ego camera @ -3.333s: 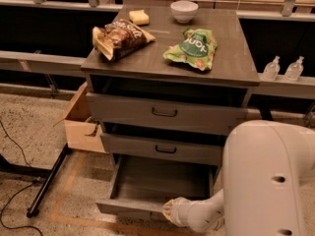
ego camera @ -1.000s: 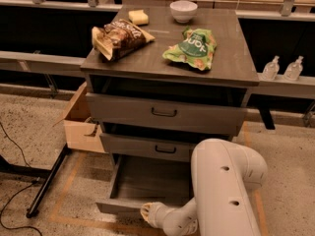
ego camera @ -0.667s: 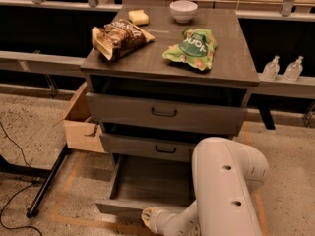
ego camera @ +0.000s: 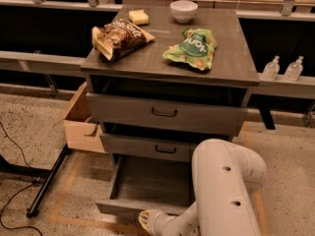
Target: Close bottom drawer
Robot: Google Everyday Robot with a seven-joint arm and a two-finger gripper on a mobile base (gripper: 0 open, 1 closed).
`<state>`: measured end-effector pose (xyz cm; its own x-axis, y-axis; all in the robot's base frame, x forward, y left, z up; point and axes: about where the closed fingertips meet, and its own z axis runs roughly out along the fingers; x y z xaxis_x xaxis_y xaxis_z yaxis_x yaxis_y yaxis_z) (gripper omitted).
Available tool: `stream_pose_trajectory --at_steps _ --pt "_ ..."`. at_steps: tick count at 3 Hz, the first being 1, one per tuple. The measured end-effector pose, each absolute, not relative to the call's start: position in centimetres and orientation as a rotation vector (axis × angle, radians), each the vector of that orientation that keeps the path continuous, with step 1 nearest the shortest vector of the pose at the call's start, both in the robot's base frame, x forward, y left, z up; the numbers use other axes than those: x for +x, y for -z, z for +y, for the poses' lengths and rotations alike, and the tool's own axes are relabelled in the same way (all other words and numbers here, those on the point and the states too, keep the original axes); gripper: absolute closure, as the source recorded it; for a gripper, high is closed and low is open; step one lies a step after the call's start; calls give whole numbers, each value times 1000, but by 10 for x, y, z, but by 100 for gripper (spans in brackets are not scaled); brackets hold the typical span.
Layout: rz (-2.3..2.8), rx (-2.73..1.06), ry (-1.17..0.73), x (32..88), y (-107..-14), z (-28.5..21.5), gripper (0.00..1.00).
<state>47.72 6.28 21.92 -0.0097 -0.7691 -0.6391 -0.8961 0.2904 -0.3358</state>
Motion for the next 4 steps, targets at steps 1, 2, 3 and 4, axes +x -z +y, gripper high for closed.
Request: stream_pose_trajectory --at_steps 1,2,3,4 --pt "1771 -1510 -201 482 -204 76 100" --pt "1740 -1491 -161 495 -196 86 100" --pt "1733 -1444 -90 516 -193 85 100" --pt "1732 -1397 -2 540 -191 77 100"
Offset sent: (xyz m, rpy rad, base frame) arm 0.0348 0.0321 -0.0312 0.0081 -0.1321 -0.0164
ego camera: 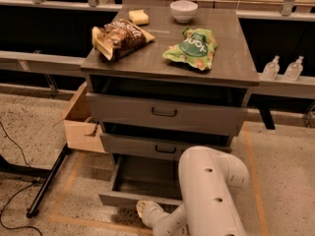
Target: Close bottom drawer
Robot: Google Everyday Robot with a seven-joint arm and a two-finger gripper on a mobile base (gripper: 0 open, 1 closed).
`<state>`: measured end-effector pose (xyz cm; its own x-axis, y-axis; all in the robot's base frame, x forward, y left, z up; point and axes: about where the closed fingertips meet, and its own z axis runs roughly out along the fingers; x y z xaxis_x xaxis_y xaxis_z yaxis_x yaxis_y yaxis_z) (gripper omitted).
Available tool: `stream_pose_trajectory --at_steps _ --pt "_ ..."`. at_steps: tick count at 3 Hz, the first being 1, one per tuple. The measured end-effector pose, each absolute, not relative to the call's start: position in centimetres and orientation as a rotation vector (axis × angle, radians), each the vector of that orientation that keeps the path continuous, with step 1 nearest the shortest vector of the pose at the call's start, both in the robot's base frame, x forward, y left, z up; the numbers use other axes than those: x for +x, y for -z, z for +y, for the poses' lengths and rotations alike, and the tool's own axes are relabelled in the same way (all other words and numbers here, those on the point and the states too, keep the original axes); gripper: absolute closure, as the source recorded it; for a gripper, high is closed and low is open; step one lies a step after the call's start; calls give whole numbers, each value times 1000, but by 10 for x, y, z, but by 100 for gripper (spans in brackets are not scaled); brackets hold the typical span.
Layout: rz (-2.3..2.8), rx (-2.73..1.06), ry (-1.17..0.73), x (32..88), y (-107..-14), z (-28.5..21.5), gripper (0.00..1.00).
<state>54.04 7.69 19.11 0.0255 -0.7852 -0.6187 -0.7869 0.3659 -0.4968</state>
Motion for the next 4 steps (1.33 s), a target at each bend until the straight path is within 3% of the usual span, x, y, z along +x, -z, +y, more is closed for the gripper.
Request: stream_pose_trajectory --at_steps 4 --pt "1633 -1316 180 657 -187 83 100"
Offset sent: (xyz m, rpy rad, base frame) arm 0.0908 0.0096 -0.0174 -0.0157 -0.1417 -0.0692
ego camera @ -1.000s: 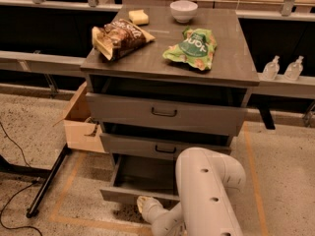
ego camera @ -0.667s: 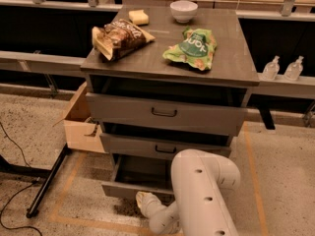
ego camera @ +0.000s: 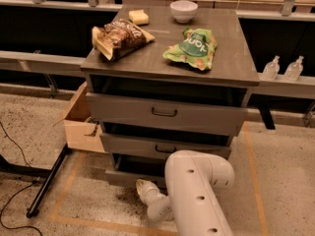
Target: Close bottom drawer
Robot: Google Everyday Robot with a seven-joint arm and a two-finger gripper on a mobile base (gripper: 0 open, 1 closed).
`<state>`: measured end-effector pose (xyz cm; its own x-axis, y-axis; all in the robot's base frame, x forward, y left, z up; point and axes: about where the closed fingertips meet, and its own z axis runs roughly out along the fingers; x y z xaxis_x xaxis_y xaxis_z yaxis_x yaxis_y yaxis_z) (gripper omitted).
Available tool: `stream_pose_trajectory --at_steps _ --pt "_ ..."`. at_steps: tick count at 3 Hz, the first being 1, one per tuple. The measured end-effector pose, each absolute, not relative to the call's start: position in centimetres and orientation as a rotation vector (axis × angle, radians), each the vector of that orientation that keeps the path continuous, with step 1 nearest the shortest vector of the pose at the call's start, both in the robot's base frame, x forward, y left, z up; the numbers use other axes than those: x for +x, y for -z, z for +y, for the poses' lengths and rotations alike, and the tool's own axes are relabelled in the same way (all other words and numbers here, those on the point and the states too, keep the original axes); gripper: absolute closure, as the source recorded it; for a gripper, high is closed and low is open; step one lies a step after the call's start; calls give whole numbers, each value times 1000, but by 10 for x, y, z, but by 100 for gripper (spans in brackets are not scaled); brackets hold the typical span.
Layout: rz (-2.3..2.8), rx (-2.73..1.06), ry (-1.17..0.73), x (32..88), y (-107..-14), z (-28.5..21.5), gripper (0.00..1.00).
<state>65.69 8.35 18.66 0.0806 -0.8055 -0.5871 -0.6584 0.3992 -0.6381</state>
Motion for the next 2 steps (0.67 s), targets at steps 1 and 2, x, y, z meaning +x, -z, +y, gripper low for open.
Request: stream_pose_trajectory --at_steps 1,2 --pt "1607 -1314 209 679 -192 84 100" --pt "1578 -1314 240 699 -199 88 100"
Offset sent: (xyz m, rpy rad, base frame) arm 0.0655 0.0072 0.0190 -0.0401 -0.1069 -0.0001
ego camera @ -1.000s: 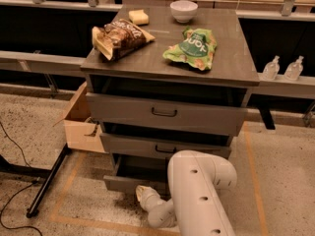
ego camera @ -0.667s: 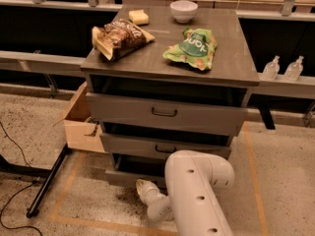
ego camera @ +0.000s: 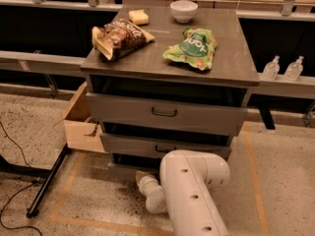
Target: Close bottom drawer
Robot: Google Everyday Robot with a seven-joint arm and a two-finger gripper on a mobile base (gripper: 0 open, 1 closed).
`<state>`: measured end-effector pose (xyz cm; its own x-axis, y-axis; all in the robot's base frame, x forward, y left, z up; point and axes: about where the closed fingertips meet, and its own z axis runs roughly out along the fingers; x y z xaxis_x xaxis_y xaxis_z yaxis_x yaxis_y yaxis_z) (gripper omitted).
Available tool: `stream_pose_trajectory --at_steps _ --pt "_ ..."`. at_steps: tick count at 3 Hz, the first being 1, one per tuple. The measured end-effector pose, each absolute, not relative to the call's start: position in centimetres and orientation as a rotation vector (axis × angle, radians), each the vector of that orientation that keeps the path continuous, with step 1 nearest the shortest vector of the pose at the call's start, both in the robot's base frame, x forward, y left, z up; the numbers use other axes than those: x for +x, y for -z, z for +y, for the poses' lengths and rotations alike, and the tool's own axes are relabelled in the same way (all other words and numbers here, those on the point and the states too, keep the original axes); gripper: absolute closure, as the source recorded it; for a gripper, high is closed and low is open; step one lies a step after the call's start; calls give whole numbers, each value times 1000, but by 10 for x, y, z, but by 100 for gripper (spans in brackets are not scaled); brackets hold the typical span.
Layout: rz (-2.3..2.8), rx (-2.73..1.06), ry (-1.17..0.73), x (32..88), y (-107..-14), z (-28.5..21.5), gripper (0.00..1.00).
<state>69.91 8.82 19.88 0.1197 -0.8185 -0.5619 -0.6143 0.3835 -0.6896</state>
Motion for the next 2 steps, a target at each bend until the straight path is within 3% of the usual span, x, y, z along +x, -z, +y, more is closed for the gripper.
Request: stream_pose_trajectory --at_steps 2 --pt "1547 -1323 275 727 -203 99 100"
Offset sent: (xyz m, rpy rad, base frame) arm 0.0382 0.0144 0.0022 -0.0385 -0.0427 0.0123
